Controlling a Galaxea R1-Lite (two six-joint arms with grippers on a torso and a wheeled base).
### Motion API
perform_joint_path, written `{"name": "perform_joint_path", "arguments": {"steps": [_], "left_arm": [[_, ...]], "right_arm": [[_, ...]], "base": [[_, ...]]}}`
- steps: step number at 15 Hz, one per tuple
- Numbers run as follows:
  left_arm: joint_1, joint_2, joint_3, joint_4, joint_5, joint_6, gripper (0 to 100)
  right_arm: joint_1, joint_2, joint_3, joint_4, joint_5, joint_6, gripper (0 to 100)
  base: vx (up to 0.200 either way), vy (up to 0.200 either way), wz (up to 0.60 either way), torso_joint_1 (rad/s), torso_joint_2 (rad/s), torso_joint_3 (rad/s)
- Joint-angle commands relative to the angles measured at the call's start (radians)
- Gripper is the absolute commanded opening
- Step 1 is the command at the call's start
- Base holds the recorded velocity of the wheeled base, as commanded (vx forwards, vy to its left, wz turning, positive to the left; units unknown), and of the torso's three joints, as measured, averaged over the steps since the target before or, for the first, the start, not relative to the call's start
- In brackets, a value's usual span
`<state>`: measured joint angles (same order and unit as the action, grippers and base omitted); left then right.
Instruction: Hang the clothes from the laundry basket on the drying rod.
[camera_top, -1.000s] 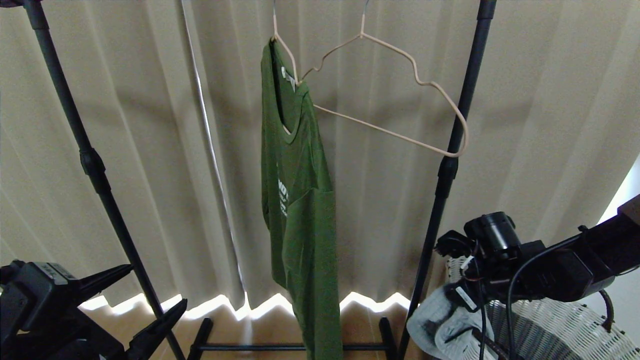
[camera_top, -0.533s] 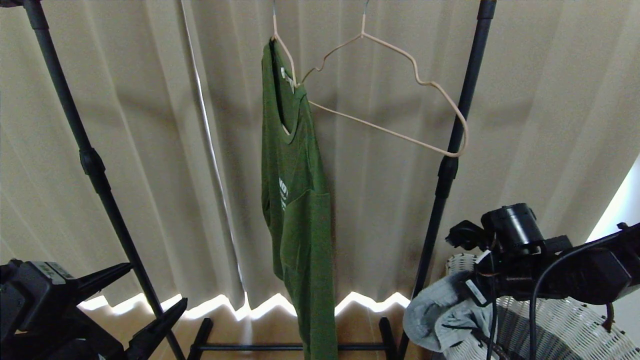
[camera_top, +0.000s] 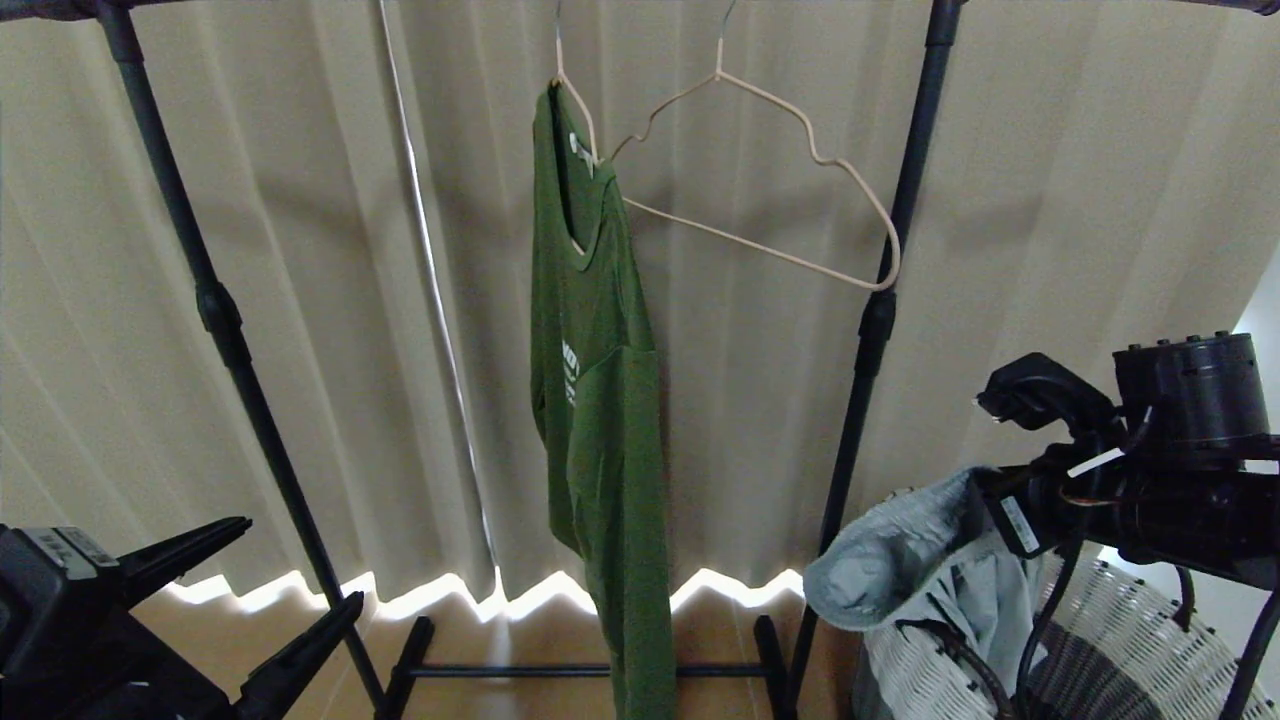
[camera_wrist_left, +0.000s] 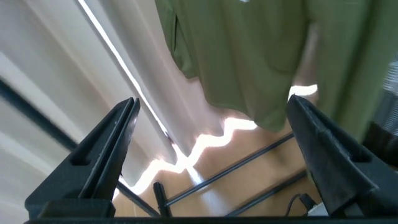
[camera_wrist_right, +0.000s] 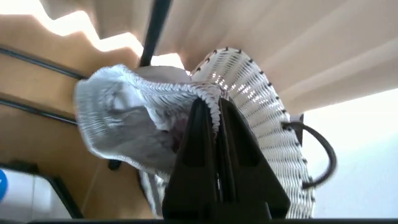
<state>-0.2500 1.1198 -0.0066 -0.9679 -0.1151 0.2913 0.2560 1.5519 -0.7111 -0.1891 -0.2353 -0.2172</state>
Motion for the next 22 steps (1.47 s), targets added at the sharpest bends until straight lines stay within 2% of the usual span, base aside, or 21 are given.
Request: {"name": "perform_joint_path", "arguments": {"steps": [1,5,9,11,14,17,19,20,22], "left_arm": [[0.0,-0.021,0.0,0.0,0.0,0.0,100],[0.0,-0.029,0.0,0.0,0.0,0.0,100],[0.001,-0.037,0.004,0.003,0.0,0.0,100],[-0.003,-0.032,0.007,0.003,-0.005,-0.001,100],[-0.026,-0.025,-0.001,0.003,-0.075,0.0,100],[-0.045,0.002,-0.039,0.005,-0.176,0.032,100],[-0.101,0.072,-0.084,0.005,-0.198,0.052,100],[-0.181,0.137,-0.154,0.006,-0.196,0.039,100],[-0.259,0.218,-0.222,0.015,-0.192,-0.009,100]], "right_arm": [[0.031,-0.059,0.004,-0.001,-0.001,0.001,0],[0.091,-0.092,0.012,0.0,-0.001,0.012,0],[0.111,-0.115,0.022,-0.001,0.004,0.013,0],[0.14,-0.118,0.012,-0.003,0.048,0.015,0],[0.187,-0.119,-0.011,-0.006,0.116,0.015,0],[0.238,-0.119,-0.024,-0.089,0.194,0.015,0],[0.279,-0.107,-0.028,-0.159,0.229,0.029,0],[0.327,-0.101,-0.033,-0.217,0.252,0.072,0],[0.381,-0.099,-0.034,-0.277,0.258,0.134,0]], "base": [[-0.2,0.0,0.0,-0.002,0.0,0.002],[-0.2,0.0,0.0,0.002,0.0,0.004],[-0.2,0.0,0.0,0.004,0.0,0.001],[0.0,0.0,0.0,0.0,0.0,0.0],[0.0,0.0,0.0,0.0,0.0,0.0],[0.0,0.0,0.0,0.0,0.0,0.0],[0.0,0.0,0.0,0.0,0.0,0.0],[0.0,0.0,0.0,0.0,0.0,0.0],[0.0,0.0,0.0,0.0,0.0,0.0]]}}
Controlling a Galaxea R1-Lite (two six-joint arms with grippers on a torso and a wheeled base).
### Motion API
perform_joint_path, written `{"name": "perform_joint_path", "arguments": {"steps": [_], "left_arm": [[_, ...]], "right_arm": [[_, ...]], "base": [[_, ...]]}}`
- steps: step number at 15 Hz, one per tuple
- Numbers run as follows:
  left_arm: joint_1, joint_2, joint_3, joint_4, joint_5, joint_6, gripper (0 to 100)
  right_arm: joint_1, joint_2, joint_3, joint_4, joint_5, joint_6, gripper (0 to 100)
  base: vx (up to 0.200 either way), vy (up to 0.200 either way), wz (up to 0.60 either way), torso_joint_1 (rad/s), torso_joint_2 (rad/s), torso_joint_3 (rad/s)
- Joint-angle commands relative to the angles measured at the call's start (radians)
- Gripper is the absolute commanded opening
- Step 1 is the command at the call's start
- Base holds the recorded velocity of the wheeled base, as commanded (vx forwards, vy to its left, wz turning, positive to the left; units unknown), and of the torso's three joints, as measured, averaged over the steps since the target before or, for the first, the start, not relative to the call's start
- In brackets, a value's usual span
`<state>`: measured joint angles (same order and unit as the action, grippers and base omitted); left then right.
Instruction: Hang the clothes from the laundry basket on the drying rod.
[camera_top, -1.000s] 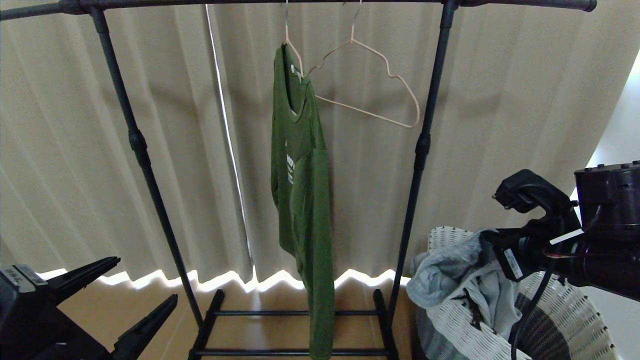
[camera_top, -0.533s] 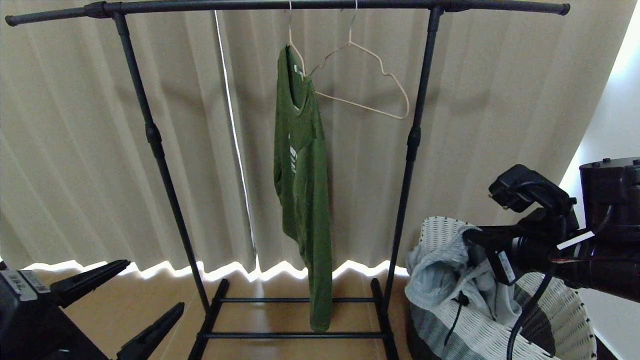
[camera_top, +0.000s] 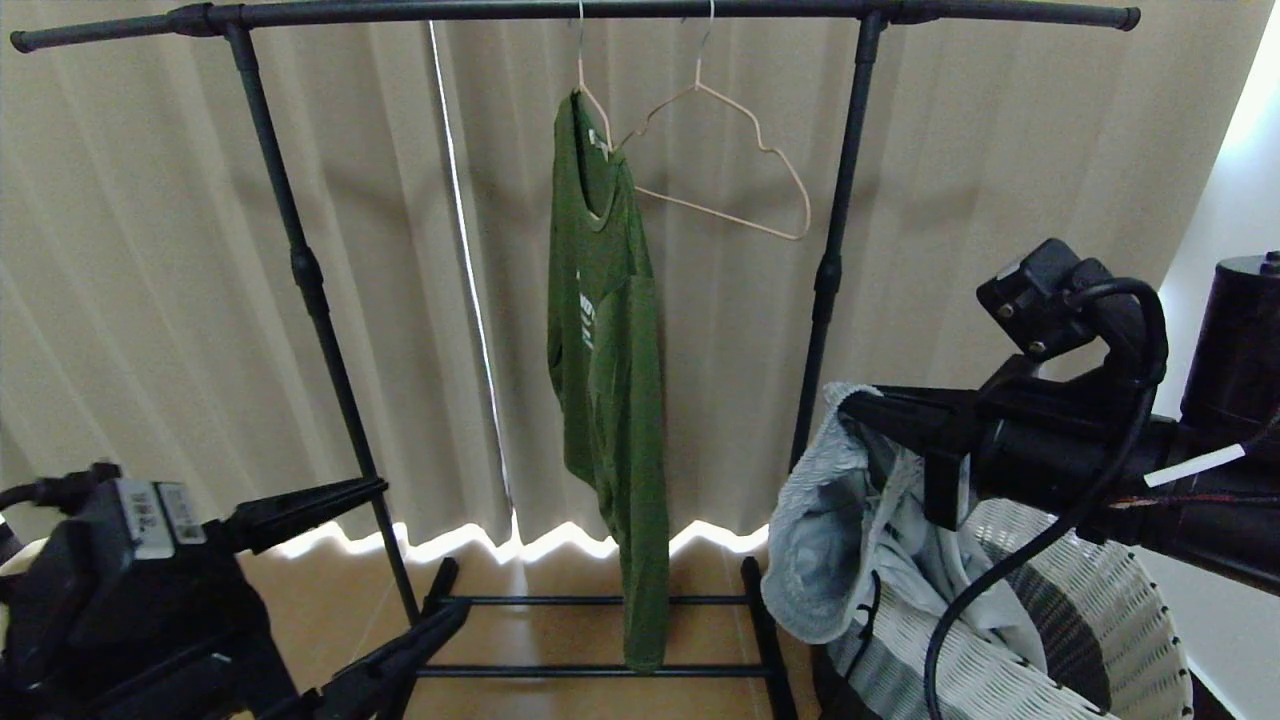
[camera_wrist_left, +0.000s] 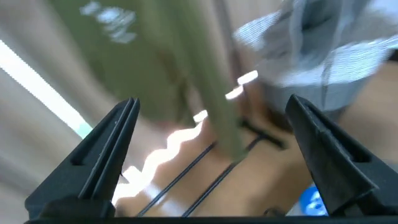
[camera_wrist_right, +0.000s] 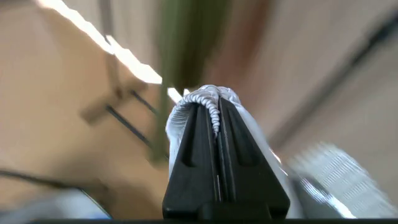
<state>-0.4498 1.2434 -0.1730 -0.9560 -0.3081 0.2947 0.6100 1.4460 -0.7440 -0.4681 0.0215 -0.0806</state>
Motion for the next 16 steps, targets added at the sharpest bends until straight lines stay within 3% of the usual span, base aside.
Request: {"name": "perform_joint_path", "arguments": {"steps": [1,2,3,4,7,11,16], "left_arm": [[-0.164,0.183,-0.114,0.011,0.004,-0.092,100],[-0.242,0.255,-0.161,0.009,0.01,-0.167,100],[-0.254,0.271,-0.172,0.009,0.014,-0.181,100],[-0.334,0.396,-0.252,0.009,0.086,-0.249,100],[-0.369,0.568,-0.359,0.005,0.219,-0.269,100],[-0.437,0.651,-0.43,0.005,0.273,-0.387,100],[-0.438,0.735,-0.441,0.005,0.403,-0.393,100]], "right_arm": [[0.074,0.008,-0.009,-0.038,0.003,0.042,0],[0.099,0.008,-0.018,-0.049,0.003,0.05,0],[0.102,0.008,-0.02,-0.049,0.003,0.051,0],[0.132,0.007,-0.024,-0.052,0.011,0.056,0],[0.157,0.004,-0.023,-0.101,0.044,0.079,0],[0.174,-0.001,-0.023,-0.164,0.101,0.111,0],[0.189,-0.022,-0.024,-0.201,0.117,0.122,0]], "base": [[0.0,0.0,0.0,0.0,0.0,0.0],[0.0,0.0,0.0,0.0,0.0,0.0],[0.0,0.0,0.0,0.0,0.0,0.0],[0.0,0.0,0.0,0.0,0.0,0.0],[0.0,0.0,0.0,0.0,0.0,0.0],[0.0,0.0,0.0,0.0,0.0,0.0],[0.0,0.0,0.0,0.0,0.0,0.0]]}}
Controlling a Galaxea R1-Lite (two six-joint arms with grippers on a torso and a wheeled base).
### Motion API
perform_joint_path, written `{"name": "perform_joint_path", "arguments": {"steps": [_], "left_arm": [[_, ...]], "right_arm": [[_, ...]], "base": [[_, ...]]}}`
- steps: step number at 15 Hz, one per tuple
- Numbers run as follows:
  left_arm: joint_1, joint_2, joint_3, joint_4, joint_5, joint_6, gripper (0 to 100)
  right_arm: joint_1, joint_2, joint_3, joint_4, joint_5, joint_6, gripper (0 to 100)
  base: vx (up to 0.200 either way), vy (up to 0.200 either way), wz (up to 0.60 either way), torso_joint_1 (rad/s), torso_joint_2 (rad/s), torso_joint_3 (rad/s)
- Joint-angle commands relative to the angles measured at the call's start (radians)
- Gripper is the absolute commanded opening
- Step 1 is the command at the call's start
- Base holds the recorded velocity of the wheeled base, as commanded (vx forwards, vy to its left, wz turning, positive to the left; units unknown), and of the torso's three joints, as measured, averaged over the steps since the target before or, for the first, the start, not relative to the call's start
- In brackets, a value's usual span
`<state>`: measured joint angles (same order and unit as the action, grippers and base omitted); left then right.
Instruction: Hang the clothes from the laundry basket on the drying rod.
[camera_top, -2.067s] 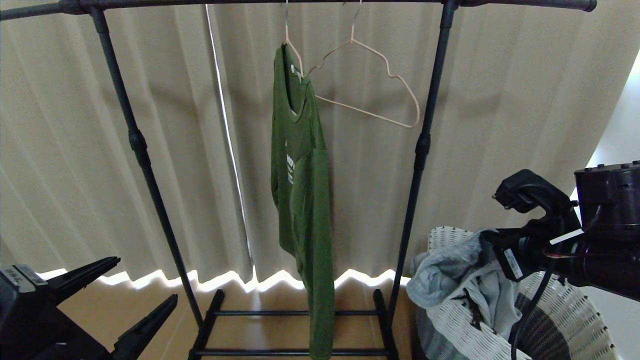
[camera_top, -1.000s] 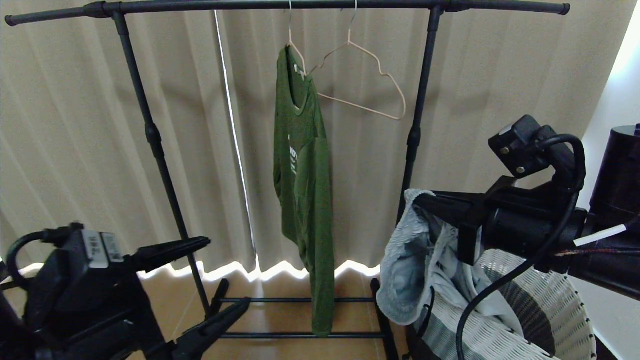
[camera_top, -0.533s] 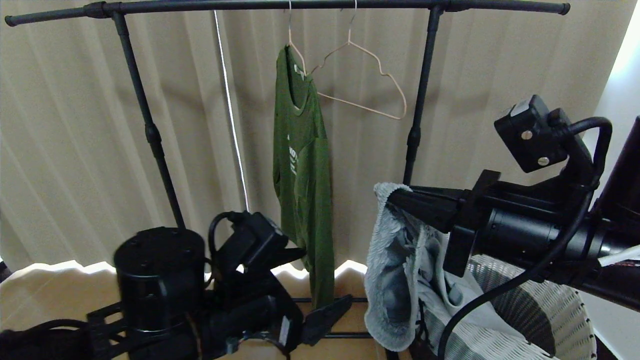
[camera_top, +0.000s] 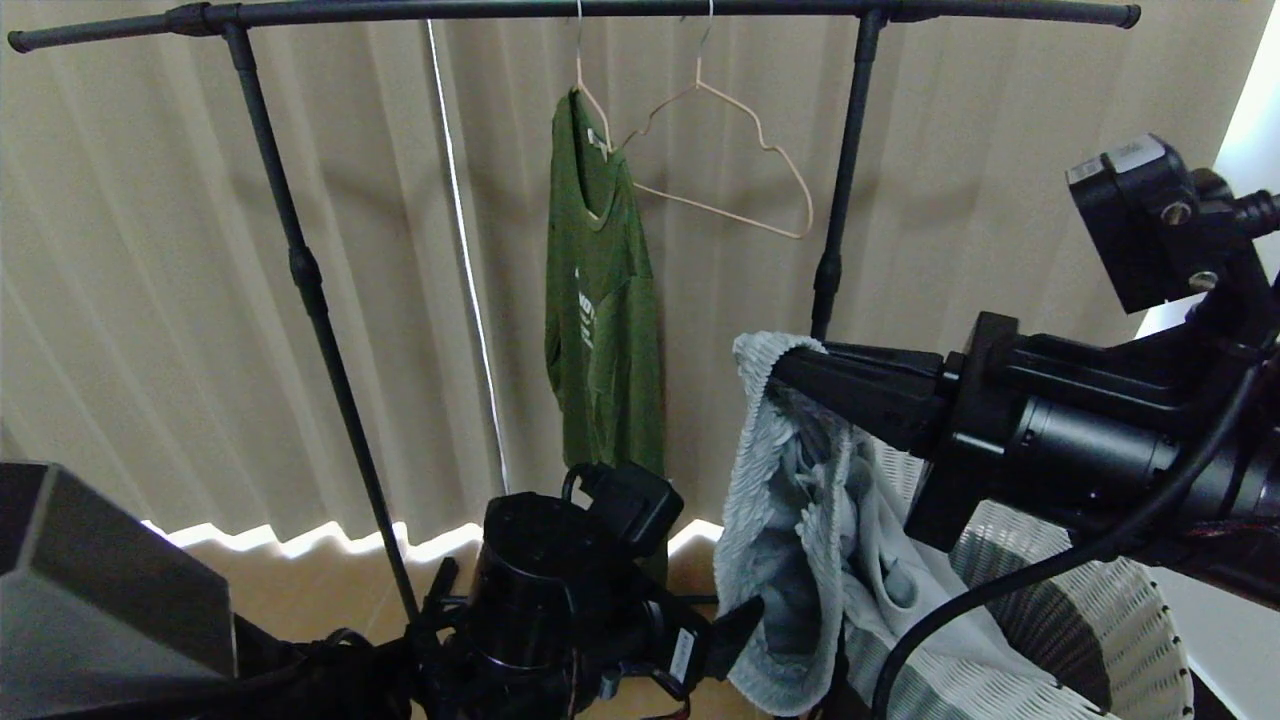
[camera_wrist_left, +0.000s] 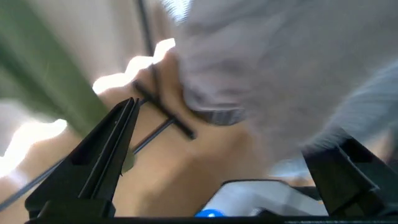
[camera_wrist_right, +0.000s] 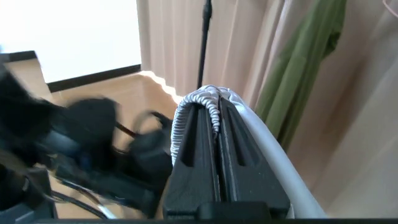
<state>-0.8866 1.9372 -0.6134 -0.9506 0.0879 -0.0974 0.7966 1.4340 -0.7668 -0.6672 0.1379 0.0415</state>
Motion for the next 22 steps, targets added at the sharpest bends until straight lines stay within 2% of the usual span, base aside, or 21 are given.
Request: {"name": "perform_joint_path", "arguments": {"steps": [1,6,7,8,11,12,14,15,16,18,19,22], "left_arm": [[-0.002,0.043,0.006,0.0,0.012,-0.001,100],[-0.002,0.046,0.083,-0.02,0.015,0.004,100],[-0.002,0.025,0.116,-0.045,0.015,0.008,0],[-0.002,0.012,0.138,-0.063,0.016,0.012,0],[0.006,-0.081,0.294,-0.206,0.016,0.065,0],[0.034,-0.156,0.389,-0.303,0.016,0.148,0],[0.167,-0.304,0.386,-0.286,0.015,0.303,0],[0.21,-0.343,0.351,-0.243,0.015,0.331,0],[0.291,-0.451,0.231,-0.051,0.013,0.352,0],[0.342,-0.581,-0.002,0.322,0.001,0.341,0],[0.345,-0.609,-0.132,0.472,-0.002,0.328,0],[0.345,-0.607,-0.436,0.684,-0.004,0.309,0]], "right_arm": [[0.003,-0.015,-0.002,-0.002,0.0,0.0,0],[-0.002,-0.049,-0.008,-0.002,0.002,0.006,0],[-0.004,-0.052,-0.008,0.0,0.002,0.006,0],[-0.011,-0.052,-0.008,0.0,0.002,0.006,0],[-0.056,-0.052,-0.003,0.0,0.002,0.008,0],[-0.086,-0.052,-0.002,0.0,0.002,0.008,0],[-0.126,-0.052,-0.003,0.0,0.002,0.006,0],[-0.137,-0.053,-0.006,0.0,0.0,0.006,0],[-0.16,-0.058,-0.012,-0.002,-0.003,0.005,0],[-0.192,-0.075,-0.022,0.0,-0.004,0.005,0],[-0.217,-0.081,-0.031,0.0,-0.004,0.001,0],[-0.298,-0.072,-0.134,0.005,-0.004,0.001,0]], "base": [[0.0,0.0,0.0,0.0,0.0,0.0],[0.0,0.0,0.0,0.0,0.0,0.0],[0.0,0.0,0.0,0.0,0.0,0.0],[0.0,0.0,0.0,0.0,0.0,0.0],[0.0,0.0,0.0,0.0,0.0,0.0],[0.0,0.0,0.0,0.0,0.0,0.0],[0.0,0.0,0.0,0.0,0.0,0.0],[0.0,0.0,0.0,0.0,0.0,0.0],[0.0,0.0,0.0,0.0,0.0,0.0],[0.0,0.0,0.0,0.0,0.0,0.0],[0.0,0.0,0.0,0.0,0.0,0.0],[0.0,0.0,0.0,0.0,0.0,0.0]]}}
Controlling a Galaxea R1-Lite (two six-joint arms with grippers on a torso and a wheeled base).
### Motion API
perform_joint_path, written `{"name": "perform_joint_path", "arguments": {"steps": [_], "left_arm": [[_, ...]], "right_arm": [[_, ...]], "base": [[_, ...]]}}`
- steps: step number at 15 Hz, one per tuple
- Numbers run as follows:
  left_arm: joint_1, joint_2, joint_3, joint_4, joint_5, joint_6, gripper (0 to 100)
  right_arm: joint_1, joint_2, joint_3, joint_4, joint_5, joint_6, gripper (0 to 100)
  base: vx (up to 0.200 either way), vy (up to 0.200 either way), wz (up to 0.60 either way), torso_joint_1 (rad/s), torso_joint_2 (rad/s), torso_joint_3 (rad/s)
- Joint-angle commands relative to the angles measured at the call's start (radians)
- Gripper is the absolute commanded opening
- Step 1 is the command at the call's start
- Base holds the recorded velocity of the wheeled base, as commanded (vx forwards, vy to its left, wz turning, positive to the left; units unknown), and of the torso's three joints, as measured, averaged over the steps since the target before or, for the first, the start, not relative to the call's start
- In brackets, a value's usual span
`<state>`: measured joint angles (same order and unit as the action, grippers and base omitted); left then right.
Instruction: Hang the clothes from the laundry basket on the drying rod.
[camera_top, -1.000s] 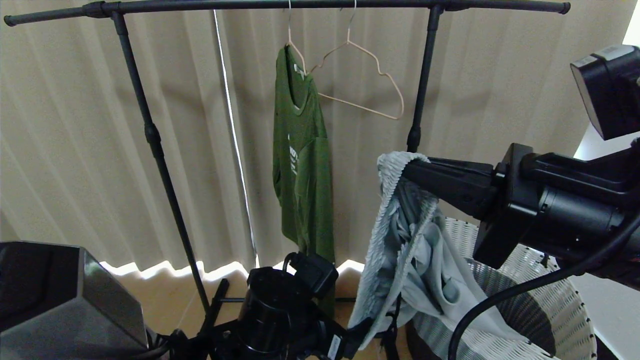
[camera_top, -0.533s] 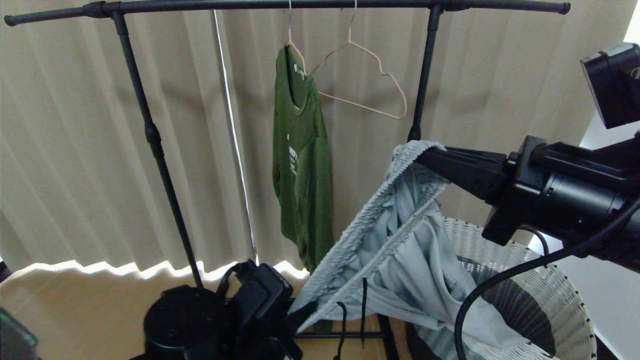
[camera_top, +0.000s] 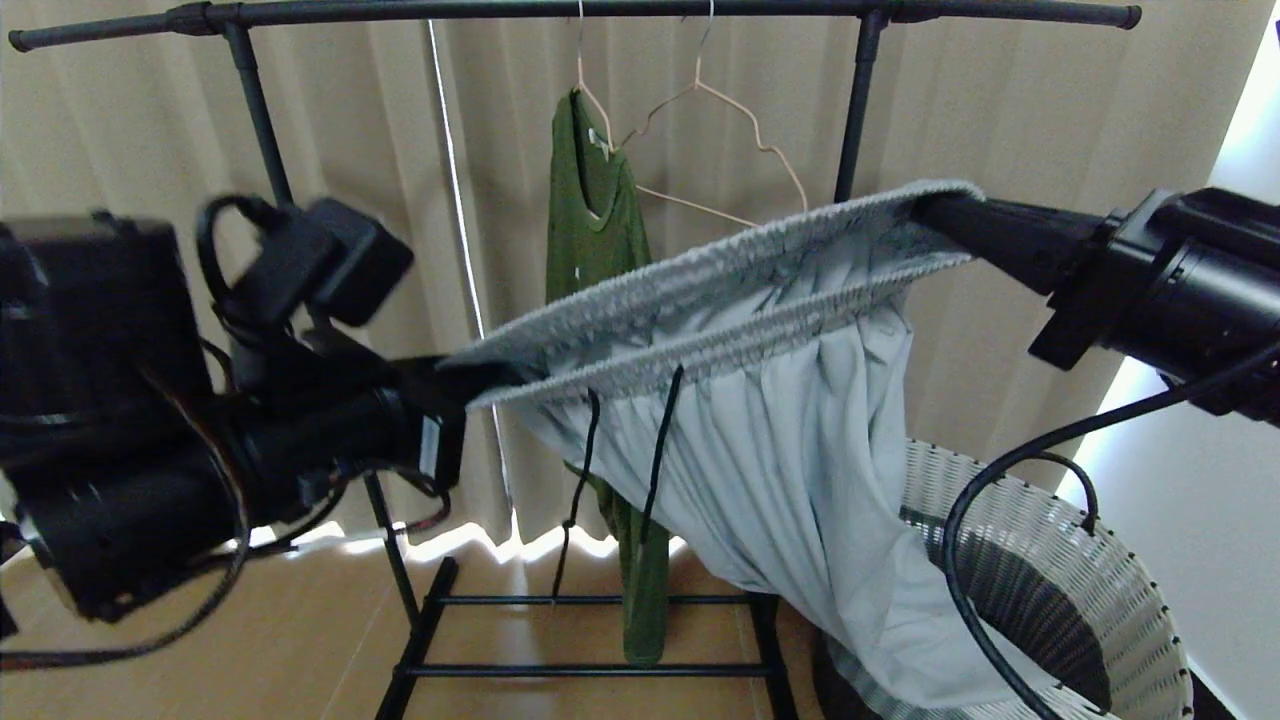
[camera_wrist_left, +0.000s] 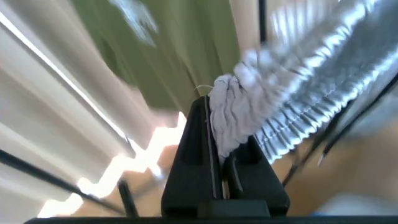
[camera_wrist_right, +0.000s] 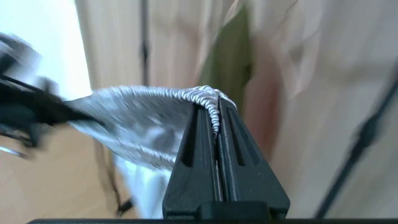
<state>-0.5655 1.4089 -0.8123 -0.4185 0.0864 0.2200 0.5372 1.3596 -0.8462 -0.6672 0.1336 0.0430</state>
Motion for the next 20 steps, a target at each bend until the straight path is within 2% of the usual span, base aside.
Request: {"name": "perform_joint_path", "arguments": {"steps": [1,3,4,6,8,13,15,20], "left_arm": [[0.018,-0.065,-0.312,0.19,-0.002,-0.008,0],[0.012,-0.034,-0.418,0.225,-0.002,-0.011,0],[-0.024,-0.013,-0.461,0.227,0.0,-0.011,0],[-0.074,-0.01,-0.435,0.228,0.0,-0.013,0],[-0.089,-0.011,-0.403,0.228,0.0,-0.014,0],[-0.091,-0.016,-0.283,0.222,0.001,-0.059,0],[-0.091,-0.016,-0.254,0.221,0.001,-0.062,0],[-0.091,-0.015,-0.249,0.218,0.001,-0.064,0]], "right_arm": [[-0.051,0.013,-0.094,0.005,0.001,0.0,0],[-0.054,0.029,-0.172,0.011,0.001,0.0,0],[-0.054,0.046,-0.211,0.012,0.001,-0.002,0],[-0.054,0.053,-0.208,0.012,0.001,-0.003,0],[-0.054,0.053,-0.198,0.012,0.001,-0.003,0],[-0.054,0.05,-0.086,0.006,-0.002,-0.008,0],[-0.054,0.052,-0.071,0.006,-0.002,-0.008,0],[-0.054,0.055,-0.047,0.001,-0.002,-0.008,0]], "base": [[0.0,0.0,0.0,0.0,0.0,0.0],[0.0,0.0,0.0,0.0,0.0,0.0],[0.0,0.0,0.0,0.0,0.0,0.0],[0.0,0.0,0.0,0.0,0.0,0.0],[0.0,0.0,0.0,0.0,0.0,0.0],[0.0,0.0,0.0,0.0,0.0,0.0],[0.0,0.0,0.0,0.0,0.0,0.0],[0.0,0.0,0.0,0.0,0.0,0.0]]}}
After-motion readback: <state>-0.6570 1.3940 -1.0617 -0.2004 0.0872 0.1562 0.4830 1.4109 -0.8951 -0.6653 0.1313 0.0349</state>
